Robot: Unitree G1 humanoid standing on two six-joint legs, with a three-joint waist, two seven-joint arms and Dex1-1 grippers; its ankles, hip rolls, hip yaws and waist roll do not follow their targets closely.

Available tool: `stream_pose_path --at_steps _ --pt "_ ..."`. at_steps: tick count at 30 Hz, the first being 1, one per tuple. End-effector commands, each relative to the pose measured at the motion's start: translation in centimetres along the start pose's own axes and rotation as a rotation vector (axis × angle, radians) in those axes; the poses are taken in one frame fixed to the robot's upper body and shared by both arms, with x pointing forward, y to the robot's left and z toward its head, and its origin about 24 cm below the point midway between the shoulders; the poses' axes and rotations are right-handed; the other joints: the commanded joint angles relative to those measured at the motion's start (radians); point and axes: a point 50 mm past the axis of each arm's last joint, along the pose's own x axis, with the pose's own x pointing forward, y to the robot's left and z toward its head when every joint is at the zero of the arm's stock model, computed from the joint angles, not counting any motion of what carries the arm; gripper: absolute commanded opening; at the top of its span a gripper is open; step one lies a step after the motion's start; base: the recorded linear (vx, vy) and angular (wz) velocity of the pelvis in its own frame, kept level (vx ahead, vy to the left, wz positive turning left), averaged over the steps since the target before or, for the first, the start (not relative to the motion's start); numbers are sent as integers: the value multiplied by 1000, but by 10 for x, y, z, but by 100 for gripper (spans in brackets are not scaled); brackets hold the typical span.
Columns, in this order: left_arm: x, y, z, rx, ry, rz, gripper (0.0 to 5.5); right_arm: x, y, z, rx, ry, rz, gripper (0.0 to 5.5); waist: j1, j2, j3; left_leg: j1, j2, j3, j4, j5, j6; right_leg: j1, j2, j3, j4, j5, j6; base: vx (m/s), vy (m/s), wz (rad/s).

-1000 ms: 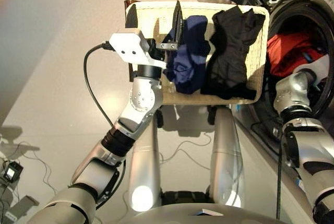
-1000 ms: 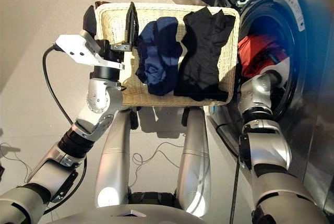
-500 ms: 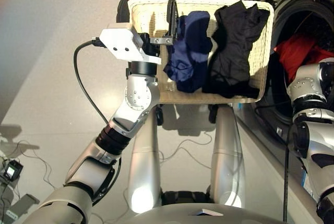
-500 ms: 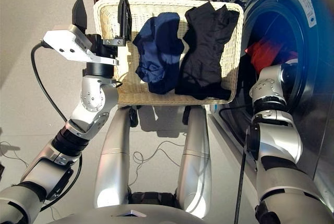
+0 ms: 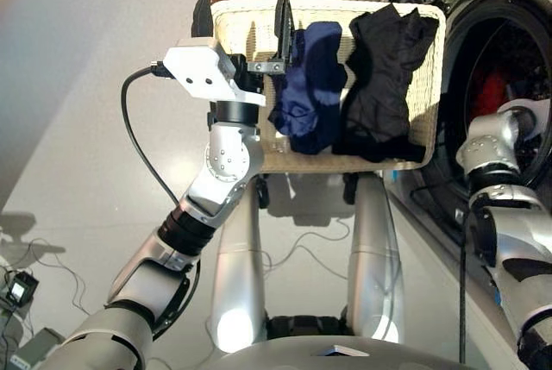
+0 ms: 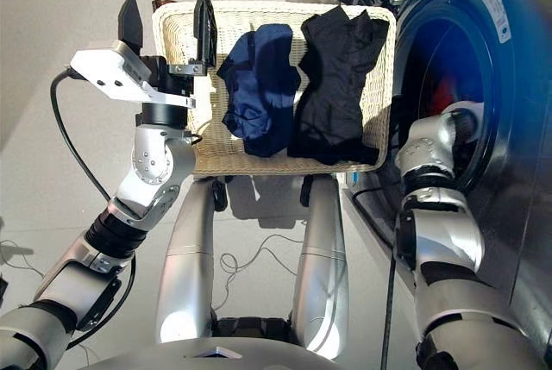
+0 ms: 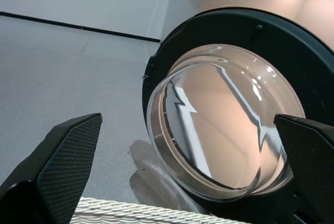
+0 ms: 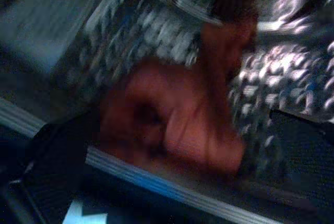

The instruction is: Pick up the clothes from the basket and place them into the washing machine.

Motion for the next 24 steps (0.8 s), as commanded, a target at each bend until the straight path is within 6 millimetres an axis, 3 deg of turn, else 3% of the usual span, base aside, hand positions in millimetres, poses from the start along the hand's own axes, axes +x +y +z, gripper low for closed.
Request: stream_pose_path --at_steps 1,4,5,8,9,11,17,24 --pt "4 1 16 12 -98 4 550 -34 30 -7 -34 -63 247 550 -30 -13 -16 36 -11 8 78 -122 19 63 1 13 -128 80 50 0 0 0" --pt "0 7 7 23 -54 38 550 -60 35 -20 -43 -41 360 550 -38 -19 -16 41 -11 12 64 -113 19 66 1 14 -141 86 50 0 0 0" --pt "0 7 7 23 -53 39 550 -61 35 -20 -44 -40 359 550 -39 -20 -16 42 -11 12 64 -113 19 67 1 14 -141 86 50 0 0 0" --pt "-6 16 -9 68 25 71 550 -93 45 -28 -114 -56 552 550 -47 -29 -16 41 -8 15 60 -106 19 67 5 14 -149 92 48 0 0 0" --pt "-7 16 -9 68 25 72 550 -93 45 -28 -115 -56 551 550 -47 -30 -16 42 -8 15 60 -106 19 68 5 14 -149 92 48 0 0 0" --pt "-14 24 -29 127 117 93 550 -114 55 -22 -132 -96 713 550 -54 -40 -16 40 -8 14 55 -99 20 65 8 15 -154 98 47 0 0 0" --pt "-28 33 -66 158 311 111 550 -141 72 -10 -129 -164 893 550 -67 -52 -16 36 -2 17 57 -91 18 58 11 17 -154 106 50 0 0 0" --pt "-29 38 -96 148 466 143 550 -172 95 6 -174 -288 1107 550 -87 -76 -16 23 8 19 63 -88 14 49 15 16 -154 113 54 0 0 0"
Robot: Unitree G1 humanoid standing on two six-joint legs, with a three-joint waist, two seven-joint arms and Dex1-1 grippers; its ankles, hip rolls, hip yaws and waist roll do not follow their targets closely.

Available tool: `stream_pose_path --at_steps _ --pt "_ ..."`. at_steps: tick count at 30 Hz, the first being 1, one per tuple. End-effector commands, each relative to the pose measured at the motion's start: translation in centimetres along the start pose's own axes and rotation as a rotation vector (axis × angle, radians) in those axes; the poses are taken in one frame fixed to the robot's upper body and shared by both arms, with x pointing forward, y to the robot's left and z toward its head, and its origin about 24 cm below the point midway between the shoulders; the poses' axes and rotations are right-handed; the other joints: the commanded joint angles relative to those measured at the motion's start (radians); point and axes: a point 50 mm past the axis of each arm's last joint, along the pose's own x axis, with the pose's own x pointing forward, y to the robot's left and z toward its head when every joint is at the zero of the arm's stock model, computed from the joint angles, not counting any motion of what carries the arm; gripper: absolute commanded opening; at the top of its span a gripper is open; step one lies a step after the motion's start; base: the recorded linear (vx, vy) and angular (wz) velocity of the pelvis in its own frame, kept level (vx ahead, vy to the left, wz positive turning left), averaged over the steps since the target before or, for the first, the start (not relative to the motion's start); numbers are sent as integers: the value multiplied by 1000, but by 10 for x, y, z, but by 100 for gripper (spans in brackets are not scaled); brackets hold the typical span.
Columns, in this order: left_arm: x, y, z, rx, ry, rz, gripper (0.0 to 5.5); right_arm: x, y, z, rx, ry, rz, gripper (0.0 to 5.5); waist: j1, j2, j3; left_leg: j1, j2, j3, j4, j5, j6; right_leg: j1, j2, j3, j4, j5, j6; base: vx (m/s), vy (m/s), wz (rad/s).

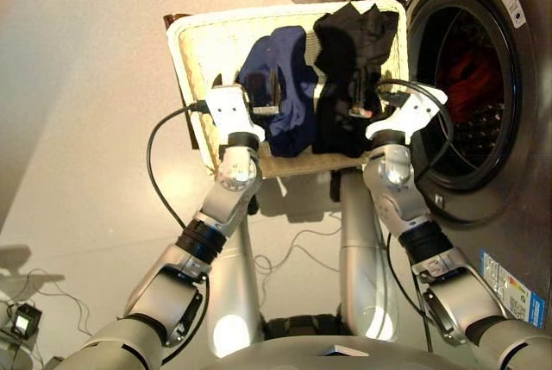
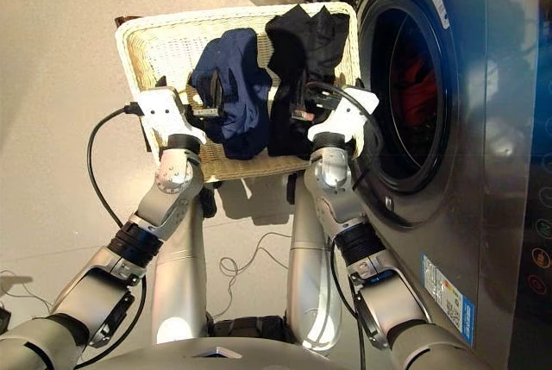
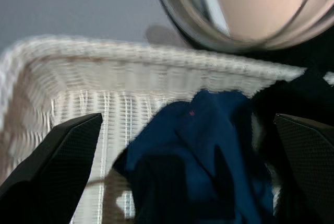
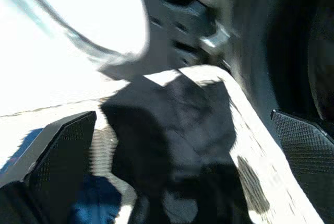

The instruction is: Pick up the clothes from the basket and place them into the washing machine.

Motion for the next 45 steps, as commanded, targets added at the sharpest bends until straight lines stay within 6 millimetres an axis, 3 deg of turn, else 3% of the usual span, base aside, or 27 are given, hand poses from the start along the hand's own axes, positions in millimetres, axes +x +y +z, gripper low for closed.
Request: stream_pose_path --at_steps 1,2,4,5,8,9,16,23,42,43,44,45 --pt "11 -2 9 -32 -25 -27 550 1 25 37 -1 -185 138 550 2 -37 -15 -12 -13 -11 111 -86 17 33 -14 1 -106 101 49 0 0 0" --pt "15 -6 5 -36 6 -34 550 0 37 44 3 -206 209 550 -3 -44 -15 -21 -11 -13 119 -85 15 25 -13 0 -100 102 50 0 0 0" --pt "18 -6 4 -40 21 -33 550 0 41 47 13 -215 234 550 -6 -46 -15 -25 -10 -12 122 -86 14 21 -12 0 -97 102 50 0 0 0" --pt "25 -7 3 -51 46 -29 550 -1 56 56 14 -247 319 550 -12 -54 -15 -39 -8 -13 131 -87 12 7 -9 4 -93 104 52 0 0 0" --pt "31 -7 2 -50 71 -20 550 -3 67 63 32 -273 375 550 -18 -58 -15 -55 -6 -11 143 -88 9 -6 -7 6 -86 104 53 0 0 0" --pt "38 -7 2 -48 92 -24 550 -5 82 69 79 -283 439 550 -23 -64 -15 -73 1 -10 154 -88 7 -23 -6 7 -78 105 54 0 0 0" --pt "53 -9 1 -52 151 1 550 -11 112 82 165 -306 579 550 -33 -80 -15 -126 10 -13 185 -90 1 -68 3 7 -60 109 55 0 0 0" --pt "61 -7 -7 -73 233 73 550 -14 125 99 244 -349 634 550 -44 -94 -15 -169 15 -18 205 -91 0 -102 8 0 -50 114 58 0 0 0" --pt "70 13 -15 27 346 182 550 -17 133 124 339 -423 690 550 -60 -111 -15 -236 20 -24 276 -102 -6 -165 27 -3 2 112 59 0 0 0" --pt "70 14 -15 32 348 182 313 -17 133 125 338 -424 692 550 -61 -111 -15 -236 19 -24 275 -102 -5 -165 28 -4 2 112 59 0 0 0" --pt "70 15 -15 44 351 187 119 -16 133 125 336 -428 691 550 -60 -111 -15 -235 19 -23 276 -102 -5 -165 28 -2 2 113 59 0 0 0" --pt "70 14 -15 51 350 185 0 -16 132 125 335 -426 688 550 -60 -111 -15 -234 20 -23 275 -102 -5 -164 28 -3 1 114 59 0 0 0"
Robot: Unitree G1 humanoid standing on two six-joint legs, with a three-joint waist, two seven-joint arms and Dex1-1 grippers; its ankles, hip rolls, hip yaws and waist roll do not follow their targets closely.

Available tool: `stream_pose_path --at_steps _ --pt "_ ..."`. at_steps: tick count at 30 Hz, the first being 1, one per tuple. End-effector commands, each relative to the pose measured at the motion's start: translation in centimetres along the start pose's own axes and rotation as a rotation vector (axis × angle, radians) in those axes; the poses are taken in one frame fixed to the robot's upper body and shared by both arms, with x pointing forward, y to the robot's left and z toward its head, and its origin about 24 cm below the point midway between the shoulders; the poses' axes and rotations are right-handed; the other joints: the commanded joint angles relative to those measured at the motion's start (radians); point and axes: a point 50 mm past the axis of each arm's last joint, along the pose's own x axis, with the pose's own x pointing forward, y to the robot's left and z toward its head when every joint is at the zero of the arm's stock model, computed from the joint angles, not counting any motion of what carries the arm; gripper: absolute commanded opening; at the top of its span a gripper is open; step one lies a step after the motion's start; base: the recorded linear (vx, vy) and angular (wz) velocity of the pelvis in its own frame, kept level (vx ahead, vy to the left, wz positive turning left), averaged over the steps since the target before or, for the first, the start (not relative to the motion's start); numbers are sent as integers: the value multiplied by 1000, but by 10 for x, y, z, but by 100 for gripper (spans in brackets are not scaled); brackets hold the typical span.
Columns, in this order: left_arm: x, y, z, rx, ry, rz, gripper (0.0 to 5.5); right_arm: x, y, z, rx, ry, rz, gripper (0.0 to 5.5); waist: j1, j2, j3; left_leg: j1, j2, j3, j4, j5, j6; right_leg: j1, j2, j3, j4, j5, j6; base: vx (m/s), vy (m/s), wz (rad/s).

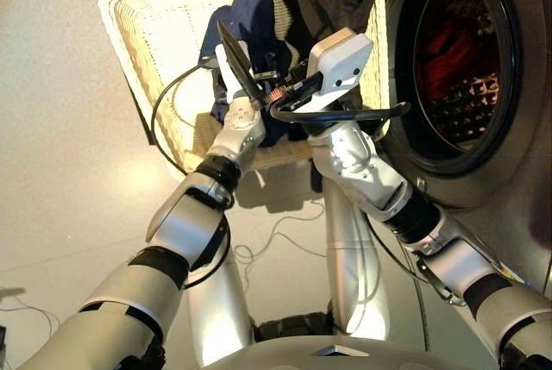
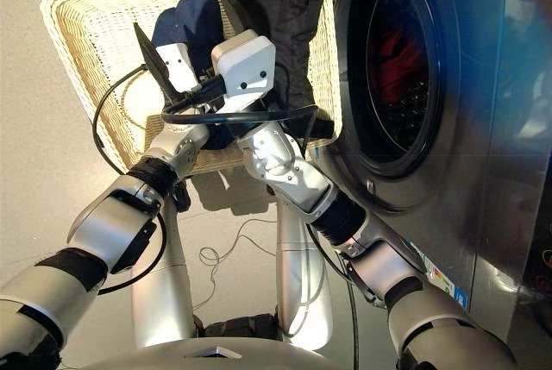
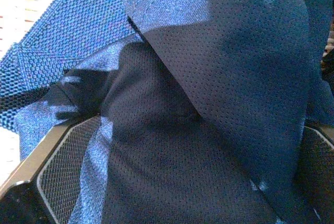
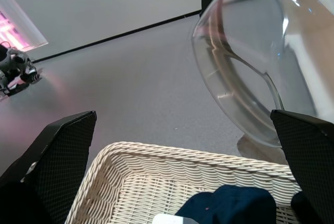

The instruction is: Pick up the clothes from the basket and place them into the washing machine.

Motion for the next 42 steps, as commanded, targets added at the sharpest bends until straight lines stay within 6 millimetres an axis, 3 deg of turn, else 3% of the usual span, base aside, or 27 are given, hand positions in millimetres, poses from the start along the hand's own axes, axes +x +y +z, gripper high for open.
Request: stream_pose_path --at_steps 1,9,14,18,22,26,28,34,36,41,42 --pt "1 8 -21 53 129 42 0 10 23 39 130 -201 65 550 -20 -27 -8 -53 -16 -10 148 -73 13 -2 -9 -10 -61 104 62 0 0 0" --pt "-2 5 -23 52 120 21 0 8 14 33 108 -169 36 550 -16 -20 -8 -27 -20 -9 114 -59 16 21 -13 -13 -86 119 62 0 0 0" --pt "-4 6 -26 49 119 18 0 3 -3 21 27 -103 -23 550 -16 -24 -8 30 -24 -4 45 -39 15 74 -21 -12 -148 140 65 0 0 0" --pt "-7 7 -28 58 96 15 0 -10 -21 14 -28 -57 -83 550 -16 -24 -8 97 -29 3 -44 -12 9 140 -32 -15 -220 163 72 16 4 -7" --pt "-13 10 -26 80 14 19 0 -30 -40 4 -104 5 -161 550 -11 -18 -8 194 -48 11 -146 18 6 229 -39 -17 -304 184 80 76 6 27" --pt "-35 13 -9 106 -201 -66 0 -55 -66 -8 -188 97 -277 550 5 -3 -8 329 -78 28 -289 58 6 347 -45 -17 -427 224 96 91 11 -37" --pt "-46 18 -5 94 -266 -79 0 -61 -70 -15 -193 133 -293 550 16 1 -11 383 -85 32 -340 70 11 390 -44 -14 -469 234 101 101 27 -20" --pt "-71 31 16 66 -436 -128 0 -74 -73 -23 -175 199 -278 550 37 13 -25 491 -109 47 -448 99 5 492 -61 -19 -569 264 116 88 14 -140" --pt "-83 36 34 68 -535 -196 0 -78 -74 -25 -175 255 -184 550 47 20 -41 537 -120 55 -489 106 -3 531 -66 -19 -600 270 120 75 16 45" --pt "-99 38 53 51 -619 -326 0 -82 -75 -24 -197 338 -22 550 55 21 -60 565 -122 53 -510 112 -4 561 -76 -24 -625 279 123 45 1 49" --pt "-109 35 65 -1 -661 -422 0 -81 -75 -19 -201 357 70 550 61 28 -59 574 -124 50 -504 106 -5 572 -77 -24 -623 277 124 0 0 0"
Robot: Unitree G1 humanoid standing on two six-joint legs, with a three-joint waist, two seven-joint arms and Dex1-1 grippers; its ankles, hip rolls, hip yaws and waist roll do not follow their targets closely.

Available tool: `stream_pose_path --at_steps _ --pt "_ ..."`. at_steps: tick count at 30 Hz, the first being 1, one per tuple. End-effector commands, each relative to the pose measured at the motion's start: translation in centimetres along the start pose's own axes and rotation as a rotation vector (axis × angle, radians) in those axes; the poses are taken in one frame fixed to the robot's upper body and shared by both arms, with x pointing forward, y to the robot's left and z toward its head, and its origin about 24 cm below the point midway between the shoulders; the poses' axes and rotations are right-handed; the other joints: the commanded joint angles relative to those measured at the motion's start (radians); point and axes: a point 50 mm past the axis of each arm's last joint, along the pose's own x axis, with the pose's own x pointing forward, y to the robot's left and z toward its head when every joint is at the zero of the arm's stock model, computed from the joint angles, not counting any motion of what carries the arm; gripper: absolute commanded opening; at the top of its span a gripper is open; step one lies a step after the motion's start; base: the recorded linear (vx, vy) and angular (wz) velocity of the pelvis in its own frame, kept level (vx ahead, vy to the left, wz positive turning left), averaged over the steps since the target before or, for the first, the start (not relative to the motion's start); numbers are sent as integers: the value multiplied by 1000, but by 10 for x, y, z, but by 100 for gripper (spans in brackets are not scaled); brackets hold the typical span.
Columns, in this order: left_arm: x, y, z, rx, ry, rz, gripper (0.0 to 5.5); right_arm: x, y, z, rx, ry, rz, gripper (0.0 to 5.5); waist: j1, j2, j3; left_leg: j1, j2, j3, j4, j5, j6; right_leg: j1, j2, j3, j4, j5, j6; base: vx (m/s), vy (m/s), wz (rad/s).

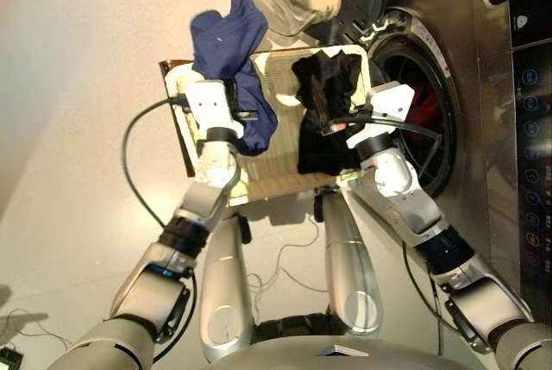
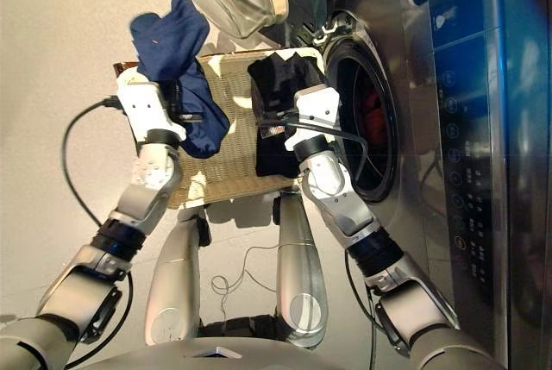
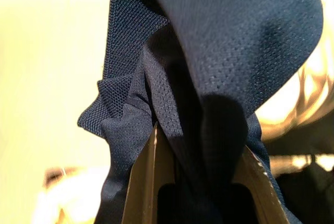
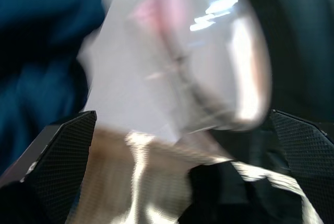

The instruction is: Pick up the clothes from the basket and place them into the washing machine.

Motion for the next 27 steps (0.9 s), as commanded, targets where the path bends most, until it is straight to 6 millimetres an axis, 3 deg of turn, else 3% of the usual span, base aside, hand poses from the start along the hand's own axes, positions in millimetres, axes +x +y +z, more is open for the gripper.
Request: stream_pose_path --at_steps 1,7,11,17,27 --pt "-6 -10 42 -132 -210 -171 0 0 8 29 -4 -100 181 550 -12 0 -60 11 -39 -8 19 -32 -26 102 -7 -15 -265 208 92 0 0 0" --pt "-21 -10 61 -214 -236 -384 0 1 10 49 -93 -113 383 550 3 10 -62 18 -43 -3 15 -31 -22 109 -9 -8 -279 214 93 0 0 0" --pt "-27 -24 72 -229 -234 -595 0 15 20 63 -145 -129 523 550 13 21 -58 11 -41 -5 30 -31 -19 108 -13 -4 -276 215 92 0 0 0" --pt "-30 -41 79 -250 -195 -814 0 36 32 75 -220 -153 609 550 15 33 -51 5 -38 -7 50 -31 -21 106 -16 1 -268 215 90 0 0 0" --pt "-32 -58 85 -237 -184 -979 0 55 51 83 -208 -200 649 550 25 45 -43 -2 -33 -10 61 -23 -26 103 -19 0 -257 213 87 0 0 0"
